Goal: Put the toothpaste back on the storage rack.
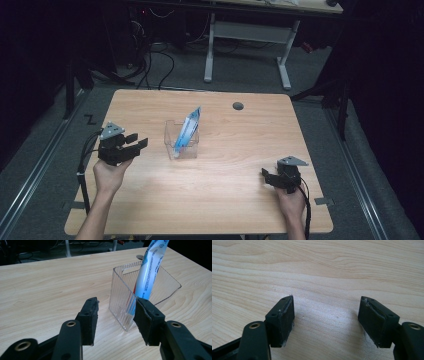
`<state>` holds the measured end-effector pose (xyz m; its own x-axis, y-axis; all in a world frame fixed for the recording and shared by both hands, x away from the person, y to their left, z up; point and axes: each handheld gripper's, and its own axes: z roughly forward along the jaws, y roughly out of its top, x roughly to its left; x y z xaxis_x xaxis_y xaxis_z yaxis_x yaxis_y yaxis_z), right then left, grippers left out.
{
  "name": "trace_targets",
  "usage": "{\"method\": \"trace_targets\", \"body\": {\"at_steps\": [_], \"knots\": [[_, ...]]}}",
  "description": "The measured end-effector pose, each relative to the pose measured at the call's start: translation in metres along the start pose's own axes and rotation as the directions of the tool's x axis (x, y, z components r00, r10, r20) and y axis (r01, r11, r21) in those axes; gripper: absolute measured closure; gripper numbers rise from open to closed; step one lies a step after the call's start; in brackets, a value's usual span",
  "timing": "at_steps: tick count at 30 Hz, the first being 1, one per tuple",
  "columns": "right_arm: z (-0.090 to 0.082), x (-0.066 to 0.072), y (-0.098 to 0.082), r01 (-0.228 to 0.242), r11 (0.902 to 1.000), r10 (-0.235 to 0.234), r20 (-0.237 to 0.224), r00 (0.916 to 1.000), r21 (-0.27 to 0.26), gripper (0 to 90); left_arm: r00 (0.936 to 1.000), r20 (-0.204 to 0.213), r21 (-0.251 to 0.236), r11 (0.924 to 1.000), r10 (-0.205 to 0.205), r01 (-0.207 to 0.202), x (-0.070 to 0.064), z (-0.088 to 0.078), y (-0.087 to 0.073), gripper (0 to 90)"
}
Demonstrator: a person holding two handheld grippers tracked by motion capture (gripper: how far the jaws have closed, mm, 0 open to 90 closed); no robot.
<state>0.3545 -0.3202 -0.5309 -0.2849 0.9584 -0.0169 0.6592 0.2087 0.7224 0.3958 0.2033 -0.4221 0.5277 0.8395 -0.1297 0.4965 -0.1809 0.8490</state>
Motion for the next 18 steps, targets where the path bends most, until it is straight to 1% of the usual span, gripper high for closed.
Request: {"method": "trace_targets", "body": {"at_steps": [13, 18], "knots": [[0.0, 0.0, 0.0, -0.001, 1.0, 0.001, 0.0, 1.0, 0.0, 29.4, 0.9999, -0.006, 0.018, 0.9997, -0.014, 0.015, 0.0, 0.003, -0.015, 53.3], [0.0, 0.0, 0.0, 0.0, 1.0, 0.0, 0.0, 1.0, 0.0, 29.4, 0.9996, -0.005, 0.025, 0.9993, -0.027, 0.027, 0.001, 0.004, -0.021, 53.0]]}}
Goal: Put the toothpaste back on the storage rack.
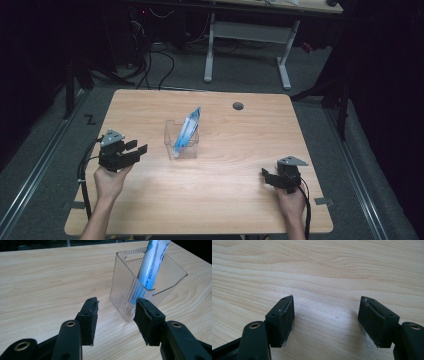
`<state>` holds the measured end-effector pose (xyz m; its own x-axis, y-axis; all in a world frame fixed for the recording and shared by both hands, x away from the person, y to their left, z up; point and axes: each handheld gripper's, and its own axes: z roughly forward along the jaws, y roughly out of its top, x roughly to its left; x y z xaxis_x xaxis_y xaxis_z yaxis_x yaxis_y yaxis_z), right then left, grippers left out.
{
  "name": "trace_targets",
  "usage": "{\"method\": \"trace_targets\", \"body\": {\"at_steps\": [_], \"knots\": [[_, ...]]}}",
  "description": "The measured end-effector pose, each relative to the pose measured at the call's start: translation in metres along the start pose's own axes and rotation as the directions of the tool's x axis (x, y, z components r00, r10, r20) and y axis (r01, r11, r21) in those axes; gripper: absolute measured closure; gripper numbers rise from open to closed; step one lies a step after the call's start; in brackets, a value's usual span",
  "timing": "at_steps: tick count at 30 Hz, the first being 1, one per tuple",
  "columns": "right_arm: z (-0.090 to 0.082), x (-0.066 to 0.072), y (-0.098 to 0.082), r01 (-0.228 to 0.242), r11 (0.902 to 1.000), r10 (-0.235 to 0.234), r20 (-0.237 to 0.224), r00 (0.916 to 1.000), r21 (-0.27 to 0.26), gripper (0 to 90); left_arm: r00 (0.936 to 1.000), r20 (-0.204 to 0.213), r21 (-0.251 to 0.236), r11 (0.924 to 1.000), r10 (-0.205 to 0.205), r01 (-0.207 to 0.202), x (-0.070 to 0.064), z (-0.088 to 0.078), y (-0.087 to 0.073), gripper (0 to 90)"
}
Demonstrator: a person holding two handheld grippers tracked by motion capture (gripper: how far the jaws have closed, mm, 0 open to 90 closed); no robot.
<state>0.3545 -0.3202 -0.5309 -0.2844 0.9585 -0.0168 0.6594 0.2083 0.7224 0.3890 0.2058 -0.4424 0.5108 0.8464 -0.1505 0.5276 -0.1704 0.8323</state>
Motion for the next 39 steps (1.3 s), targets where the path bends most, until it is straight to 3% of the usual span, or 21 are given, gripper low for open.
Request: {"method": "trace_targets", "body": {"at_steps": [39], "knots": [[0.0, 0.0, 0.0, 0.0, 1.0, 0.0, 0.0, 1.0, 0.0, 29.4, 0.9966, -0.042, 0.068, 0.995, -0.071, 0.074, 0.007, 0.017, -0.052, 51.7]]}}
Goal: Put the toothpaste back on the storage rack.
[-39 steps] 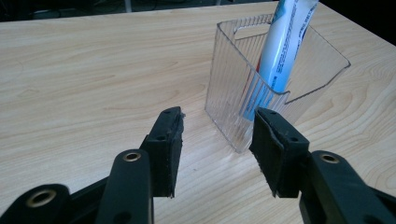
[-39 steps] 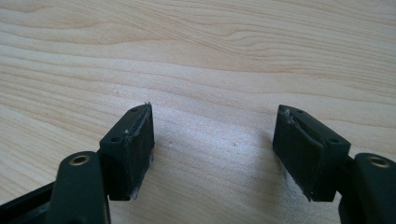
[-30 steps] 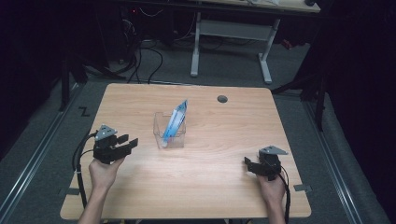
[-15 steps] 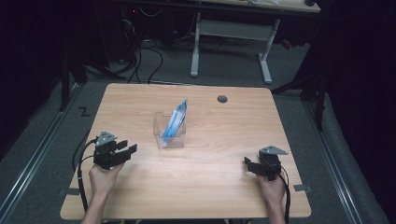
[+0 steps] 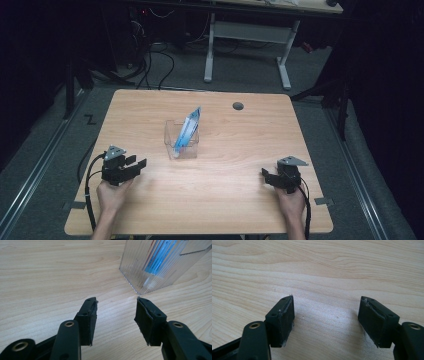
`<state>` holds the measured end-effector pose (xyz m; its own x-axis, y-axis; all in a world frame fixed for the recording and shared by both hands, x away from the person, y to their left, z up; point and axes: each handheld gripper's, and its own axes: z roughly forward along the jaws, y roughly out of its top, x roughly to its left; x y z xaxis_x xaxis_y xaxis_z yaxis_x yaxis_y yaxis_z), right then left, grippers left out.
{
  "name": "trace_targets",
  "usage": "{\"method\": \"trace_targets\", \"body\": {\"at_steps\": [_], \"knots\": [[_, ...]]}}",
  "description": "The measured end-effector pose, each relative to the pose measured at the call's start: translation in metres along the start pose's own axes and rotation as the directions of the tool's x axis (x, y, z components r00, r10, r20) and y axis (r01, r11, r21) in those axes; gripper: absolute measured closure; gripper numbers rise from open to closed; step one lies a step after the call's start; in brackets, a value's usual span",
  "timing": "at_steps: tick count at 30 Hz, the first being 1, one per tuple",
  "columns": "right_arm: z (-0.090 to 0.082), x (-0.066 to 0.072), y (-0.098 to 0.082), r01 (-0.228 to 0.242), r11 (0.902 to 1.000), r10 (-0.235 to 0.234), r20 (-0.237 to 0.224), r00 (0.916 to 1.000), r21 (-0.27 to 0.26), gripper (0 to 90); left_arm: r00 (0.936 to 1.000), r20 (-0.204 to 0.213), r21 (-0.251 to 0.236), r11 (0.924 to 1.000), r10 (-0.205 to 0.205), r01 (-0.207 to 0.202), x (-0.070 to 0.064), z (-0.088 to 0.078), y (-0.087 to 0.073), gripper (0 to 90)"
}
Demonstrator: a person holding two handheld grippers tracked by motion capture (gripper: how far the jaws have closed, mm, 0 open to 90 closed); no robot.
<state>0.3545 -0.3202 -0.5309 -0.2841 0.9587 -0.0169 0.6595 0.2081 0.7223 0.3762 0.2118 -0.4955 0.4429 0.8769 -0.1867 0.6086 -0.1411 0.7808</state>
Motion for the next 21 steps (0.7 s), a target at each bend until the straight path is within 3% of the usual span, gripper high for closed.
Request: {"method": "trace_targets", "body": {"at_steps": [21], "knots": [[0.0, 0.0, 0.0, 0.0, 1.0, 0.0, 0.0, 1.0, 0.0, 29.4, 0.9988, -0.046, 0.035, 0.9993, 0.016, -0.014, -0.003, 0.019, -0.013, 51.5]]}}
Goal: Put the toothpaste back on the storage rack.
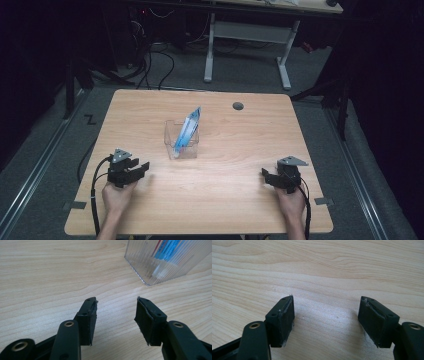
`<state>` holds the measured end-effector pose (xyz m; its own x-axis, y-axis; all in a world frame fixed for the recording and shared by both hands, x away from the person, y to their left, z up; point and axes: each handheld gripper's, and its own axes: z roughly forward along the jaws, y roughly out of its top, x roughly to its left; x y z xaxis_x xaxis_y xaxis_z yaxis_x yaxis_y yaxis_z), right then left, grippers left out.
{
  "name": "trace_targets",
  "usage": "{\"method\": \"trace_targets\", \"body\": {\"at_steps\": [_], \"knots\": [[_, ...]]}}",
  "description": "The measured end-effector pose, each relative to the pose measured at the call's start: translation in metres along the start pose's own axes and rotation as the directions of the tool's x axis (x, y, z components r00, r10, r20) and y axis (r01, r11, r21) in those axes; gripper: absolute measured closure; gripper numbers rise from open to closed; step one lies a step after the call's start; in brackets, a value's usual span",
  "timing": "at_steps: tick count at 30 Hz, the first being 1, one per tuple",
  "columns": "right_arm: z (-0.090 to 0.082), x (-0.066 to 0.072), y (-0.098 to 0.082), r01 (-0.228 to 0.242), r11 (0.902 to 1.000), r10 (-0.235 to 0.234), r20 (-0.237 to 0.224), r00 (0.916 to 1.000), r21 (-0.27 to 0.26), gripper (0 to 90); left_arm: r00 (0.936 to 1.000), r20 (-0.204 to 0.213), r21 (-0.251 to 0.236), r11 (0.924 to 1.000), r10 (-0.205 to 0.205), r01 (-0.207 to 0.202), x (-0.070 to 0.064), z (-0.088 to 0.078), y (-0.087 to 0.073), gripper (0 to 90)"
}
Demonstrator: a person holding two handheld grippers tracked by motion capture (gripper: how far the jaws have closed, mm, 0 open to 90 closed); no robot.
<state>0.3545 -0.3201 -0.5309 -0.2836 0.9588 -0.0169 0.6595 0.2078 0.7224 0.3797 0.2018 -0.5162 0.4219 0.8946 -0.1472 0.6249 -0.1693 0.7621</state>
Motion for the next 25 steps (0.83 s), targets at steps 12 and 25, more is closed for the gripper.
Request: {"method": "trace_targets", "body": {"at_steps": [12, 25], "knots": [[0.0, 0.0, 0.0, 0.0, 1.0, 0.0, 0.0, 1.0, 0.0, 29.4, 0.9954, -0.08, 0.033, 0.9982, 0.052, -0.05, -0.003, 0.013, -0.013, 50.3], [0.0, 0.0, 0.0, -0.001, 1.0, 0.001, 0.0, 1.0, 0.0, 29.4, 0.9905, -0.106, 0.029, 0.996, 0.087, -0.085, -0.007, 0.015, -0.015, 43.5]]}}
